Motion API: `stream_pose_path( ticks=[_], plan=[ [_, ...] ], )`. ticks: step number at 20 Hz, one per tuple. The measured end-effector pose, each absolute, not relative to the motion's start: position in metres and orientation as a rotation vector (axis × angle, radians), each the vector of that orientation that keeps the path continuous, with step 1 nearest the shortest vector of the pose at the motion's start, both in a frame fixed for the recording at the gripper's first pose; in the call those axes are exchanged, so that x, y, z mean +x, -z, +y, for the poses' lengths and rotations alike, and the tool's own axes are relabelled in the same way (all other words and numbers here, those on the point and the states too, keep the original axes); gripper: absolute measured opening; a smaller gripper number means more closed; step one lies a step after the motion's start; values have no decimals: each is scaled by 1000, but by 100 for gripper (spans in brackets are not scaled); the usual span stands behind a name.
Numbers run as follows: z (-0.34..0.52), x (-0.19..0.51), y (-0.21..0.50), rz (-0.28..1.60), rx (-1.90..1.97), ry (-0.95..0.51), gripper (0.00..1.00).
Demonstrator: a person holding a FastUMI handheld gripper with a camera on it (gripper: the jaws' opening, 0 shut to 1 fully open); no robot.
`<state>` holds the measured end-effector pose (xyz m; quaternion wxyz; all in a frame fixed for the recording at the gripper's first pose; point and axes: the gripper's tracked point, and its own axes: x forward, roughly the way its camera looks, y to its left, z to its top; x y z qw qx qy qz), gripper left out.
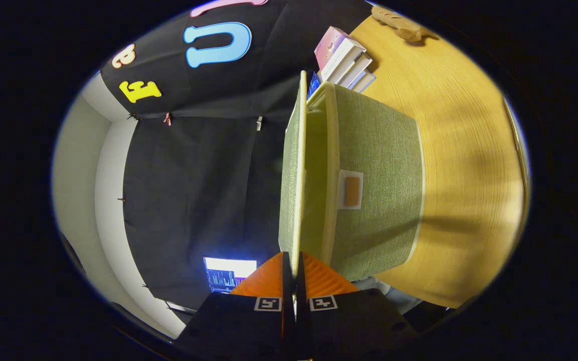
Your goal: Open the storage box then place both shoes into the box .Put the left shoe in first, then the right shoe, with the right side of both shoes facing outward in a uniform manner.
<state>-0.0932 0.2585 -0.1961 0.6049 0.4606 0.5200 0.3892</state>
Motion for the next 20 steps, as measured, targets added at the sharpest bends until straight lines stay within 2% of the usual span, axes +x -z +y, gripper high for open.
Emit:
stream_pose_path(
  ticks=[11, 20],
  plan=[
    [289, -92, 120, 1157, 990, -888, 5],
    [366, -78, 64, 1104, 952, -937, 7]
  ],
)
